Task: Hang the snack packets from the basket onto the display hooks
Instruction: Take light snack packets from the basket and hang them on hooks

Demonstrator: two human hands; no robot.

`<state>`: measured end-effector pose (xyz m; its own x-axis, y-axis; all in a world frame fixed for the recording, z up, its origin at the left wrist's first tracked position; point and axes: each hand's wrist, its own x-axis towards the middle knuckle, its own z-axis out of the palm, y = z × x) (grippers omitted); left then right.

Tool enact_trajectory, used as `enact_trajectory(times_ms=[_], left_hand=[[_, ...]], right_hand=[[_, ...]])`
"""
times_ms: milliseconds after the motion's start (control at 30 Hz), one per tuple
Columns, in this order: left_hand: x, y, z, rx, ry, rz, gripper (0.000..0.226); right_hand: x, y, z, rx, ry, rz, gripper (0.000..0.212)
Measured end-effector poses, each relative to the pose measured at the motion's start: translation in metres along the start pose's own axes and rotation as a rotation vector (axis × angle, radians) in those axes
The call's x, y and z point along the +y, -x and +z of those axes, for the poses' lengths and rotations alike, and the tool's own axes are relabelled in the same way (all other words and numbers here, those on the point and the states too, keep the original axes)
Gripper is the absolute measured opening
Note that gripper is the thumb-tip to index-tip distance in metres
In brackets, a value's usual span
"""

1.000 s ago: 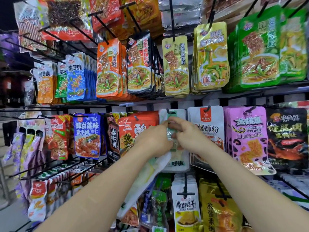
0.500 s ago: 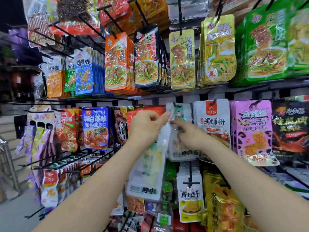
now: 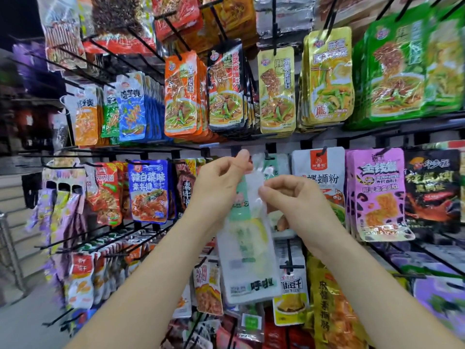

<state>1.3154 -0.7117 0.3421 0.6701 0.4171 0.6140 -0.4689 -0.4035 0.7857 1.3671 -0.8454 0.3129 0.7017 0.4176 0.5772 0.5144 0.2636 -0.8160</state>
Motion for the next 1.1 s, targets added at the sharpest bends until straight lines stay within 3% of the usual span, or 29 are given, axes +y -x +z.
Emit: enact_trajectory(times_ms=[100, 233, 367, 500, 600, 800, 1100], left_hand=[[0.000, 0.003, -0.006, -0.070, 0.131, -0.081, 0.009], [-0.014, 0.006, -0.014, -0.054, 0.187, -0.152, 0.008], [-0.020, 0.009, -0.005, 0.027, 0.013, -0.024, 0.009], [-0.014, -0.003, 0.012, 0.099, -0.104, 0.096, 0.004], [-0.013, -0.016, 0.021, 0.141, -0.085, 0.169, 0.011], [-0.017, -0.031, 0.026, 0.149, -0.256, 0.416, 0.007], [-0.027, -0.042, 0.030, 0.086, -0.436, 0.360, 0.014]], right_hand=[[0.000, 0.001, -0.005, 0.067, -0.017, 0.008, 0.010], [0.000, 0.002, -0.013, 0.106, -0.014, 0.019, 0.011], [0.002, -0.001, -0.018, 0.080, 0.095, -0.045, 0.012], [0.000, -0.013, -0.023, 0.073, 0.344, -0.265, 0.039], [-0.002, -0.032, -0.024, 0.177, 0.479, -0.374, 0.028], [-0.003, -0.053, -0.024, 0.218, 0.494, -0.340, 0.028], [0.003, -0.056, -0.028, 0.233, 0.680, -0.304, 0.031]])
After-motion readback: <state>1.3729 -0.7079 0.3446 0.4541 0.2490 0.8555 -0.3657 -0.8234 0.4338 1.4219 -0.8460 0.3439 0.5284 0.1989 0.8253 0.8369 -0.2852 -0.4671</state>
